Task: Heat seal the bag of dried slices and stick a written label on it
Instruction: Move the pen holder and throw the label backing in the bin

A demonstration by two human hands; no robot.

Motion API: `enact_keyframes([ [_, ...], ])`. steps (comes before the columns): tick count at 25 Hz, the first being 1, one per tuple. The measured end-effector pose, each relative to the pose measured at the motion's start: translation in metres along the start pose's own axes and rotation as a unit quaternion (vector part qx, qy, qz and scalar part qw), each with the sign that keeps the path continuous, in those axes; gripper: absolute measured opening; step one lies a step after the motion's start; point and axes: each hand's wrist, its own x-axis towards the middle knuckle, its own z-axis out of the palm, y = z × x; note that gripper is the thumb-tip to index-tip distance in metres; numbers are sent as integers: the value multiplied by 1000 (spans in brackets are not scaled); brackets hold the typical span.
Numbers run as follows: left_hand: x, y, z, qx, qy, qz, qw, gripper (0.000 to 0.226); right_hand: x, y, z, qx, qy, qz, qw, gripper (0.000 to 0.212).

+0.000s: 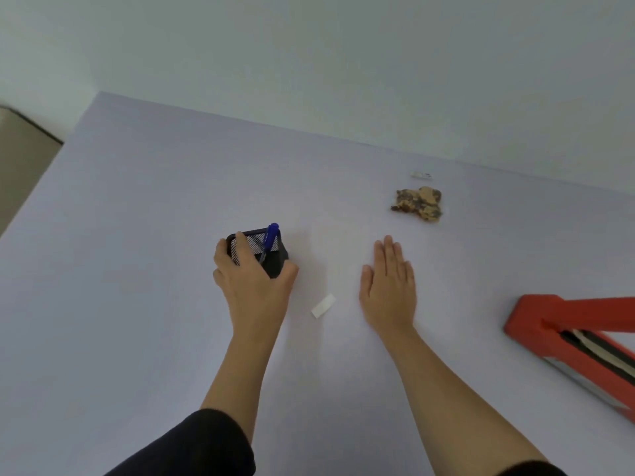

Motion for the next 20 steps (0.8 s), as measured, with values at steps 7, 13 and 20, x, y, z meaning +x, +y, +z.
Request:
enact_keyframes([
  [7,82,110,59,-120,-60,129,983,63,1,0,3,3,1,4,1000,55],
  [13,122,151,104,-76,-89,171,978,70,1,3,3,1,21,1,1000,52],
  [20,129,165,124,-47,-118,170,977,89,0,8,0,-5,29,1,1000,52],
])
